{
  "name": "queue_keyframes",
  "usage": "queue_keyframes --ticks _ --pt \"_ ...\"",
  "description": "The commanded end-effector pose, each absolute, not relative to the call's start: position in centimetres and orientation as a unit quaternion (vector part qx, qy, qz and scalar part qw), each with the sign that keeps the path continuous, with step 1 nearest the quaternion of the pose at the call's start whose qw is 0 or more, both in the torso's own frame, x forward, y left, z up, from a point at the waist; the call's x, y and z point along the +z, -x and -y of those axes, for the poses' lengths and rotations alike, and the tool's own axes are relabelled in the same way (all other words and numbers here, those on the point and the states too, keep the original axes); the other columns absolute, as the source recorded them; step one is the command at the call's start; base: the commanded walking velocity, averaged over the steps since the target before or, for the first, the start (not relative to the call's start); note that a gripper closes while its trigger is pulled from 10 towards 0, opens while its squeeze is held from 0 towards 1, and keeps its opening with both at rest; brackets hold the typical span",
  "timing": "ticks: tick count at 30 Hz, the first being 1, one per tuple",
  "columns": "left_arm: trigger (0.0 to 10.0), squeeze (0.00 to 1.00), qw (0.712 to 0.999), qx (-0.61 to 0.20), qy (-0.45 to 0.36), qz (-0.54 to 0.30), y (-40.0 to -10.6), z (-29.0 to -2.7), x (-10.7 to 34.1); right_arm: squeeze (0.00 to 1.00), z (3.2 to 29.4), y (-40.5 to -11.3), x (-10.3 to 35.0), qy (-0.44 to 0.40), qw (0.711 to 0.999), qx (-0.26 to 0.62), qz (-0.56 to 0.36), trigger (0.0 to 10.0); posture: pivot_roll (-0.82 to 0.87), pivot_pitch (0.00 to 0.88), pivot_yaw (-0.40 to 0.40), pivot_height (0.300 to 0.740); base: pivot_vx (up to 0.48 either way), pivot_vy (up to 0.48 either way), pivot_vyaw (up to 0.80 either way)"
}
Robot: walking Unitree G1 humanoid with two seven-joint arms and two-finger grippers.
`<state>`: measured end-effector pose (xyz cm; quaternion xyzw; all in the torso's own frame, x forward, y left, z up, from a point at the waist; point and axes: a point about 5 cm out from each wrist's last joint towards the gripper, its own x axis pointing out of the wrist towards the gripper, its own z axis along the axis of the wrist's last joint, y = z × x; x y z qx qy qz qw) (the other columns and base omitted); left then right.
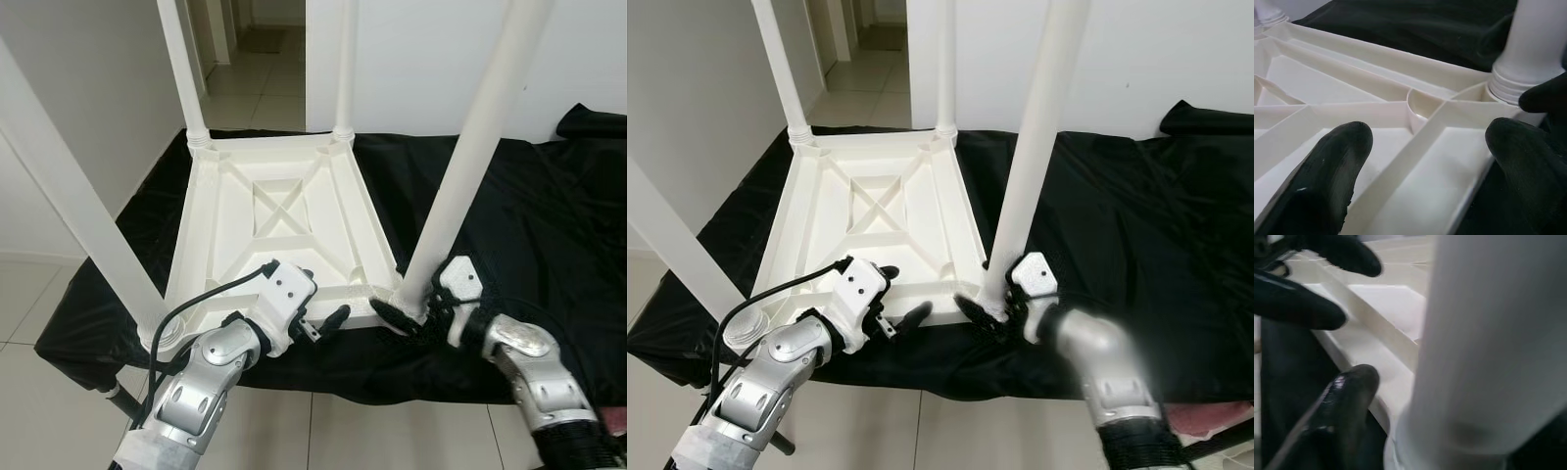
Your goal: Building children table
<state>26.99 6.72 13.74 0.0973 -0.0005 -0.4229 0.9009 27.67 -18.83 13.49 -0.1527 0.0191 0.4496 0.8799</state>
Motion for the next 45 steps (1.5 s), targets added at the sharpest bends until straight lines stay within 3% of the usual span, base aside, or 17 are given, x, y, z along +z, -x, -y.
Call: queue_keyframes --ticks 1,13,14,15,16,19,20,22,29,37,42,45 --pt "10.0 0.0 0.903 -0.417 -0.105 0.002 -27.1 -6.7 14.0 0.0 18.9 -27.1 12.5 0.153 0.866 0.473 -0.044 0.0 0.01 0.0 0.066 0.74 0.0 0.0 0.0" --pt "10.0 0.0 0.901 -0.421 -0.105 0.002 -27.0 -6.6 14.0 0.0 20.7 -27.3 12.6 0.128 0.898 0.42 -0.034 0.0 0.0 0.0 0.071 0.74 0.0 0.0 0.0" --pt "10.0 0.0 0.901 -0.421 -0.104 0.001 -27.0 -6.6 14.0 0.0 20.6 -27.3 12.5 0.12 0.904 0.409 -0.031 3.4 0.0 0.0 0.071 0.74 0.0 0.0 0.0" --pt "10.0 0.0 0.901 -0.421 -0.104 0.001 -27.0 -6.6 14.0 0.0 20.6 -27.3 12.5 0.12 0.904 0.409 -0.031 3.4 0.0 0.0 0.071 0.74 0.0 0.0 0.0" --pt "10.0 0.0 0.901 -0.421 -0.104 0.001 -27.0 -6.6 14.0 0.0 20.5 -27.4 12.5 0.102 0.912 0.396 -0.031 10.0 0.0 0.0 0.071 0.74 0.0 0.0 0.0" --pt "10.0 0.0 0.901 -0.421 -0.104 -0.001 -26.9 -6.6 13.9 0.0 20.2 -27.6 12.5 0.087 0.922 0.377 -0.027 10.0 0.0 0.0 0.07 0.74 0.0 0.0 0.0" --pt "10.0 0.0 0.901 -0.422 -0.102 -0.004 -26.9 -6.6 13.9 0.0 19.7 -28.0 12.4 0.082 0.941 0.329 -0.016 10.0 0.0 0.0 0.071 0.74 0.0 0.0 0.0" --pt "10.0 0.0 0.901 -0.422 -0.102 -0.004 -26.9 -6.6 13.9 0.0 19.7 -28.0 12.4 0.082 0.941 0.329 -0.016 10.0 0.0 0.0 0.071 0.74 0.0 0.0 0.0" --pt "10.0 0.0 0.903 -0.419 -0.098 -0.009 -26.7 -6.5 13.6 0.0 18.1 -28.2 11.9 -0.003 0.98 0.198 -0.003 10.0 -0.01 0.0 0.059 0.74 0.0 0.0 0.0" --pt "10.0 0.0 0.903 -0.419 -0.096 -0.012 -26.5 -6.5 13.5 0.0 16.8 -27.0 11.5 -0.005 0.993 0.116 -0.007 10.0 -0.01 0.0 0.054 0.74 0.0 0.0 0.0" --pt "10.0 0.0 0.905 -0.414 -0.095 -0.014 -26.7 -6.6 13.6 0.0 15.5 -27.1 10.4 -0.031 0.998 -0.041 -0.026 10.0 -0.01 0.0 0.054 0.74 0.0 0.0 0.0" --pt "10.0 0.0 0.905 -0.414 -0.094 -0.014 -26.6 -6.6 13.7 0.0 14.9 -27.0 10.2 -0.038 0.997 -0.055 -0.038 10.0 0.0 0.0 0.055 0.74 0.0 0.0 0.0"
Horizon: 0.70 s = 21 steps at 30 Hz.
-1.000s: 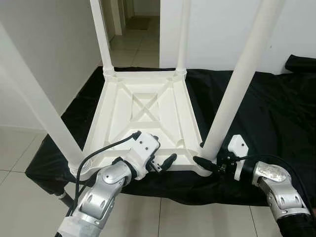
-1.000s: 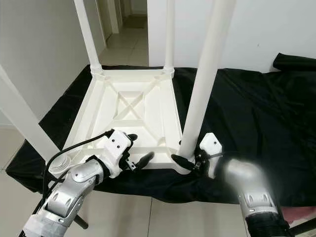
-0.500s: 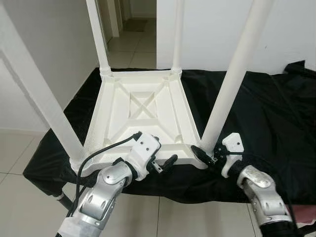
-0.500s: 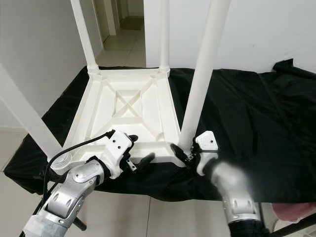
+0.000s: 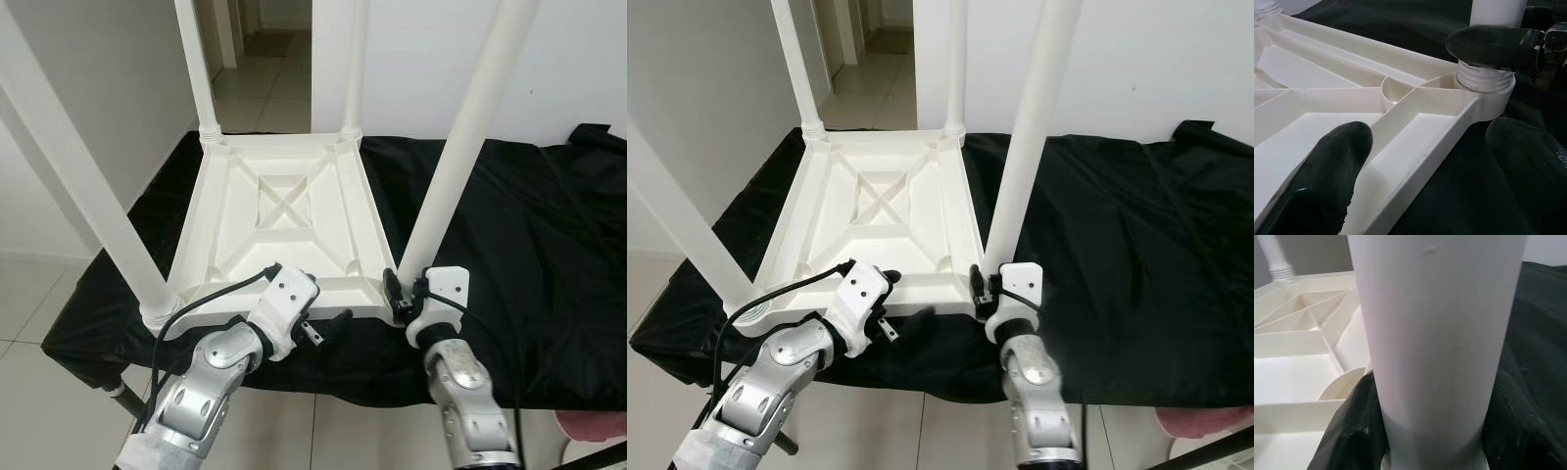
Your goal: Building children table
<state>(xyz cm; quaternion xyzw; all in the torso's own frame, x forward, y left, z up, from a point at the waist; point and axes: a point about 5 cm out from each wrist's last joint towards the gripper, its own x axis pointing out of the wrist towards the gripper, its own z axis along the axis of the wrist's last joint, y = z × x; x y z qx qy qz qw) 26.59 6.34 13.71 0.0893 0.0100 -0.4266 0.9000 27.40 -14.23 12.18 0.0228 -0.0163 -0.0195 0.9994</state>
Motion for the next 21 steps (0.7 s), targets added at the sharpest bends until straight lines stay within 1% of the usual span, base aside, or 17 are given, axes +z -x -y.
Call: queue_keyframes --ticks 1,2,11,19,20,21 --pt "10.0 0.0 0.906 -0.414 -0.093 -0.014 -26.6 -6.6 13.7 0.0 14.6 -27.0 10.3 -0.041 0.997 -0.056 -0.035 10.0 0.0 0.0 0.058 0.74 0.0 0.0 0.0" --pt "10.0 0.0 0.905 -0.414 -0.093 -0.015 -26.5 -6.6 13.7 0.0 14.1 -26.9 10.6 -0.038 0.998 -0.046 -0.03 10.0 0.0 0.0 0.058 0.74 0.0 0.0 0.0" --pt "10.0 0.0 0.906 -0.412 -0.095 -0.015 -26.7 -6.7 13.7 0.0 14.5 -27.0 11.0 -0.016 0.998 -0.05 -0.022 10.0 0.0 0.0 0.049 0.74 0.0 0.0 0.0" --pt "10.0 0.0 0.908 -0.409 -0.092 -0.014 -26.6 -6.6 13.7 0.0 14.1 -27.1 11.2 -0.018 0.999 -0.042 -0.017 10.0 0.0 0.0 0.039 0.74 0.0 0.0 0.0" --pt "10.0 0.0 0.908 -0.408 -0.091 -0.014 -26.6 -6.6 13.7 1.0 14.0 -27.0 11.4 -0.034 0.999 -0.029 -0.01 10.0 0.0 0.0 0.038 0.74 0.0 0.0 0.0" --pt "10.0 0.0 0.908 -0.408 -0.091 -0.014 -26.6 -6.6 13.7 1.0 14.0 -27.0 11.4 -0.034 0.999 -0.029 -0.01 10.0 0.0 0.0 0.038 0.74 0.0 0.0 0.0"
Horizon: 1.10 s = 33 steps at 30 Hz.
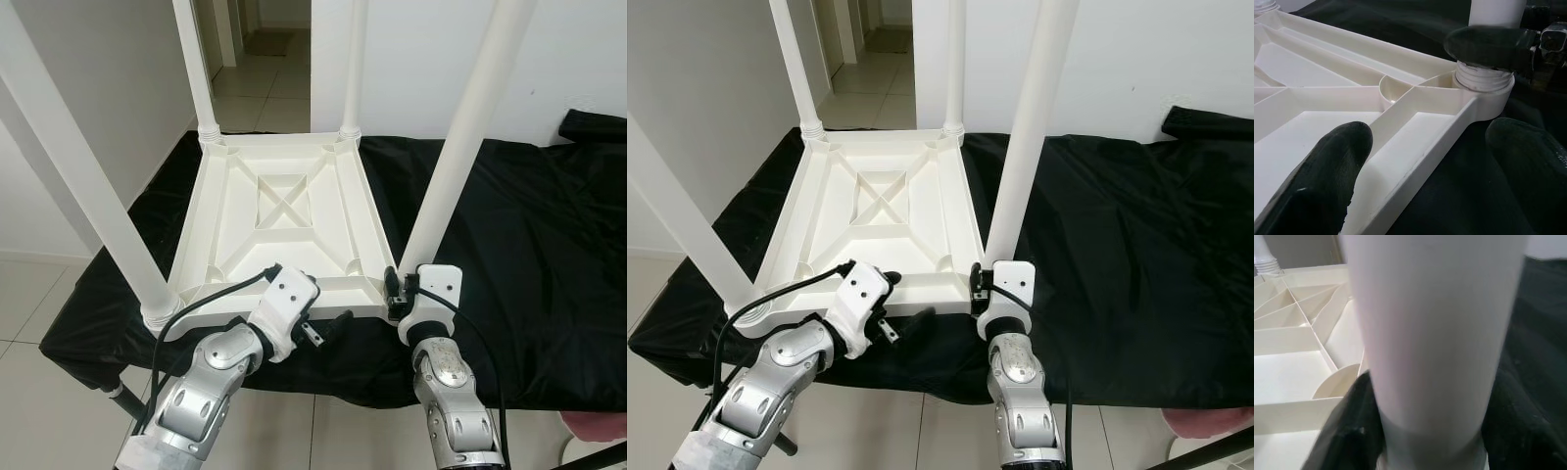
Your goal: Building children table
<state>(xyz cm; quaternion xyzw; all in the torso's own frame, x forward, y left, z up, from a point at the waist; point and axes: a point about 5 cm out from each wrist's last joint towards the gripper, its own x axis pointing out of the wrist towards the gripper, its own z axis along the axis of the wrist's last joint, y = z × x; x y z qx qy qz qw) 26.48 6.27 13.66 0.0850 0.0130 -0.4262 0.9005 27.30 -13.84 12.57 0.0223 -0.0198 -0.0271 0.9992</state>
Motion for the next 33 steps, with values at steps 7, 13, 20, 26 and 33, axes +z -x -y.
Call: queue_keyframes --ticks 7,13,20,26,33 --pt "10.0 0.0 0.909 -0.407 -0.088 -0.013 -26.7 -6.5 13.8 1.0 14.8 -27.1 12.3 -0.024 0.999 0.024 0.03 10.0 -0.01 0.0 0.039 0.74 0.0 0.0 0.0" --pt "10.0 0.0 0.908 -0.41 -0.087 -0.013 -26.5 -6.4 13.8 0.0 16.3 -27.7 13.6 0.029 0.99 0.12 0.067 10.0 -0.02 0.0 0.047 0.74 0.0 0.0 0.0" --pt "10.0 0.0 0.904 -0.42 -0.085 -0.014 -26.4 -6.2 13.8 0.0 17.7 -28.5 13.9 0.063 0.976 0.2 0.056 10.0 -0.02 0.0 0.055 0.74 0.0 0.0 0.0" --pt "10.0 0.0 0.891 -0.445 -0.084 -0.02 -25.9 -5.9 13.7 0.0 17.6 -29.4 13.7 0.087 0.956 0.28 0.032 10.0 -0.03 0.0 0.062 0.74 0.0 0.0 0.0" --pt "10.0 0.0 0.882 -0.463 -0.083 -0.016 -25.6 -5.1 14.0 0.0 17.1 -31.2 13.3 0.101 0.935 0.338 0.014 10.0 -0.02 0.0 0.05 0.74 0.0 0.0 0.0"
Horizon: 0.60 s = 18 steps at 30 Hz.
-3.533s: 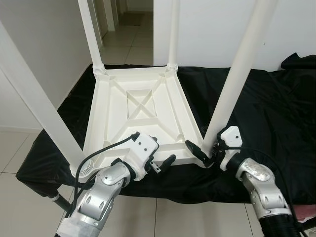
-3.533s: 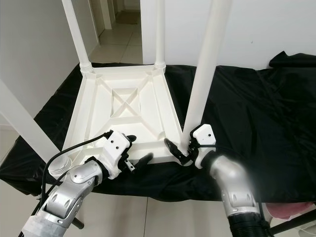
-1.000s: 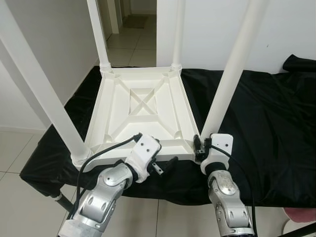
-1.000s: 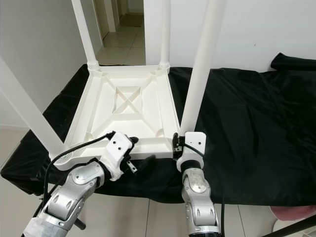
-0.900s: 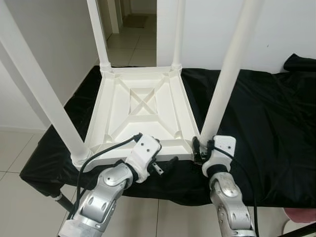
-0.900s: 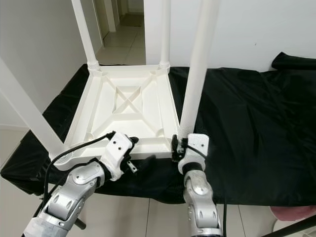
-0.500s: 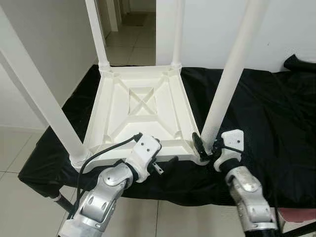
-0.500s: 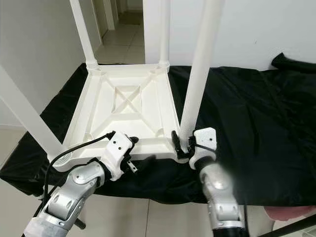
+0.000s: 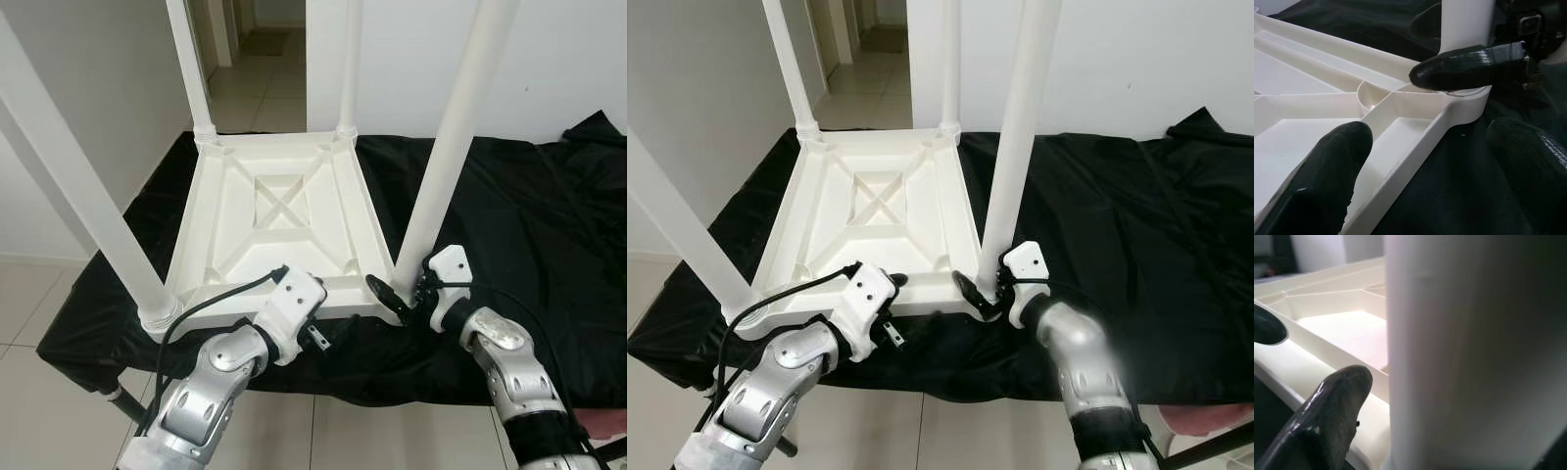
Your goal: Building children table
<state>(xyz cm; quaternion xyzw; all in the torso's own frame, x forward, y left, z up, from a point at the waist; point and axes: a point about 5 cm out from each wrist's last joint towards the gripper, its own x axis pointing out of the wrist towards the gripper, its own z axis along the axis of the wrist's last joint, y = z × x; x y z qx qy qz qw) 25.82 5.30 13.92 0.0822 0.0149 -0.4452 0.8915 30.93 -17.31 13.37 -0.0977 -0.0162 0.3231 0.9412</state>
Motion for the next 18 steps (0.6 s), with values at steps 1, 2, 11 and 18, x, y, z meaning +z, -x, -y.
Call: queue_keyframes --ticks 1,2,11,18 --pt "10.0 0.0 0.882 -0.463 -0.085 -0.014 -25.66 -4.97 14.03 0.0 17.04 -31.41 13.23 0.104 0.934 0.342 0.013 10.0 -0.02 0.0 0.05 0.74 0.0 0.0 0.0" --pt "10.0 0.0 0.883 -0.462 -0.089 -0.013 -25.74 -4.9 13.96 0.0 16.98 -31.7 13.15 0.104 0.933 0.345 0.011 9.1 -0.02 0.0 0.049 0.74 0.0 0.0 0.0" --pt "10.0 0.0 0.888 -0.452 -0.083 -0.012 -26.11 -4.9 14.16 0.0 16.77 -32.26 13.08 0.097 0.929 0.357 0.011 5.6 -0.02 0.0 0.052 0.74 0.0 0.0 0.0" --pt "10.0 0.0 0.893 -0.438 -0.106 -0.008 -26.43 -5.03 13.94 0.0 17.55 -31.82 12.27 0.087 0.93 0.356 0.008 0.0 -0.03 0.0 0.051 0.74 0.0 0.0 0.0"
